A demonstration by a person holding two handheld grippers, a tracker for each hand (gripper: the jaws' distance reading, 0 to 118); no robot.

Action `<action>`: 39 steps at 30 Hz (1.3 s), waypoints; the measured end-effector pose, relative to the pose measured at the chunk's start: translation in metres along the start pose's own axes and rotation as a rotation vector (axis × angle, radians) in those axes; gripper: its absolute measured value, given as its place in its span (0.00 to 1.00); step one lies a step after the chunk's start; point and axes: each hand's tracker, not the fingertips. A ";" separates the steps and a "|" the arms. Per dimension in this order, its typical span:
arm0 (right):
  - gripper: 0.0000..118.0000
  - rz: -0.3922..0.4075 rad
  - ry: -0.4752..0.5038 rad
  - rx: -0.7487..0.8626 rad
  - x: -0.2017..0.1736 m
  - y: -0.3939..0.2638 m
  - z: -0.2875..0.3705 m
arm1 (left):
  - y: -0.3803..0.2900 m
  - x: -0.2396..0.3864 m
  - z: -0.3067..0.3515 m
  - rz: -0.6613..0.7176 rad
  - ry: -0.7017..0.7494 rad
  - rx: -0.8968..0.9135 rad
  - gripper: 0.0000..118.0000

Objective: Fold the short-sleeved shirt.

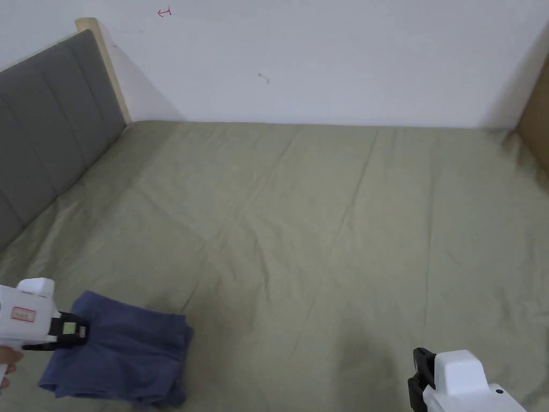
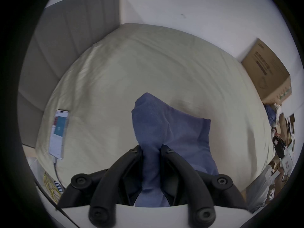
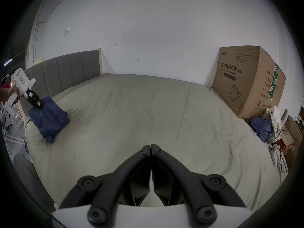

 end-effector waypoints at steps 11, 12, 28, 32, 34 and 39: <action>0.00 -0.024 -0.025 -0.023 0.007 0.003 -0.010 | -0.005 -0.019 -0.020 0.108 0.023 -0.019 0.31; 0.00 -0.029 -0.025 -0.019 0.009 0.004 -0.009 | -0.004 -0.017 -0.018 0.125 0.050 -0.014 0.44; 0.00 -0.060 -0.053 0.262 0.059 0.087 0.083 | -0.021 0.136 0.143 -0.028 0.137 0.632 0.78; 0.00 -0.061 -0.073 0.317 0.074 0.105 0.110 | -0.040 0.188 0.172 -0.032 0.111 0.785 0.78; 0.00 -0.064 -0.084 0.333 0.082 0.111 0.122 | -0.054 0.217 0.180 -0.039 0.115 0.879 0.78; 0.00 -0.071 -0.128 0.382 0.100 0.113 0.144 | -0.087 0.282 0.182 -0.085 0.109 1.035 0.77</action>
